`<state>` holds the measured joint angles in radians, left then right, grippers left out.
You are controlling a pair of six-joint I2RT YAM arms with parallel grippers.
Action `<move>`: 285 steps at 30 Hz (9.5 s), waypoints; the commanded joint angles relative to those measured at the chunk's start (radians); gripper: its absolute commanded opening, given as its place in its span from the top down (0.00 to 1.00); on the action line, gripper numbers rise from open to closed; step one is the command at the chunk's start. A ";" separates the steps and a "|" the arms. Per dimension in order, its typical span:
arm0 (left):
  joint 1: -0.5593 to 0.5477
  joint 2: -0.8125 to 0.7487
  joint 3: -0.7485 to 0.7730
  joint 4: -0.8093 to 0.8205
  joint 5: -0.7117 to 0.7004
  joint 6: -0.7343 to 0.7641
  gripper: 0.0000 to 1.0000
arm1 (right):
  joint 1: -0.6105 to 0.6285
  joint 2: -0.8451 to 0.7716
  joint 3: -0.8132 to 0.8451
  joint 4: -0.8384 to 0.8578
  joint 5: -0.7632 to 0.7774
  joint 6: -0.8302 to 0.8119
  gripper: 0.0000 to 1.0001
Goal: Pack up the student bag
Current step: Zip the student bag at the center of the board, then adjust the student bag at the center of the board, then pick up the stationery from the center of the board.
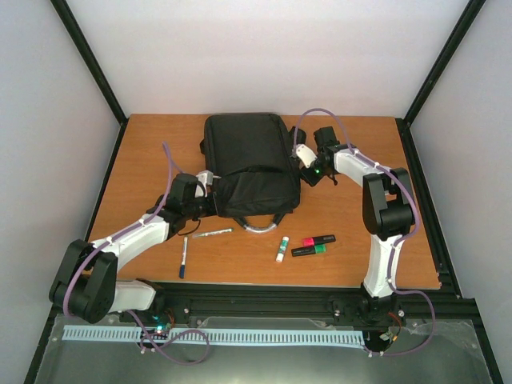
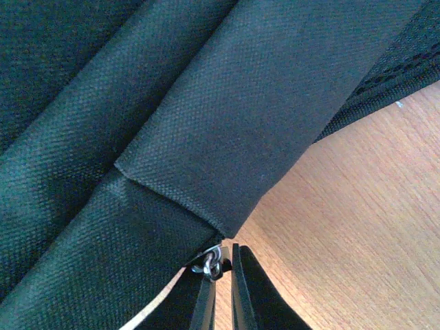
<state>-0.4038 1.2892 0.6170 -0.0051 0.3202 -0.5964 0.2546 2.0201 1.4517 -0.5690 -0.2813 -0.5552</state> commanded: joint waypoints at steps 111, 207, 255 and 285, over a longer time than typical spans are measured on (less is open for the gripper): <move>0.099 0.966 1.538 -0.610 -0.119 0.036 0.00 | -0.100 -0.853 -0.629 -0.036 -0.187 -0.012 0.20; -0.599 0.387 0.694 -0.860 -0.295 0.078 0.29 | -0.100 -0.784 -0.626 0.048 0.085 0.073 0.22; -0.710 0.705 0.786 -0.851 -0.421 0.070 0.52 | -0.115 -0.779 -0.633 0.052 0.096 0.065 0.21; -0.597 0.364 0.573 -0.732 -0.309 0.132 0.99 | -0.072 -0.712 -0.404 -0.033 0.052 0.117 0.43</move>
<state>-1.0466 1.7214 1.2110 -0.8104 -0.0547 -0.4892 0.1436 1.2407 0.9710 -0.5598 -0.1818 -0.4706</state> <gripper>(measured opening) 0.194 0.584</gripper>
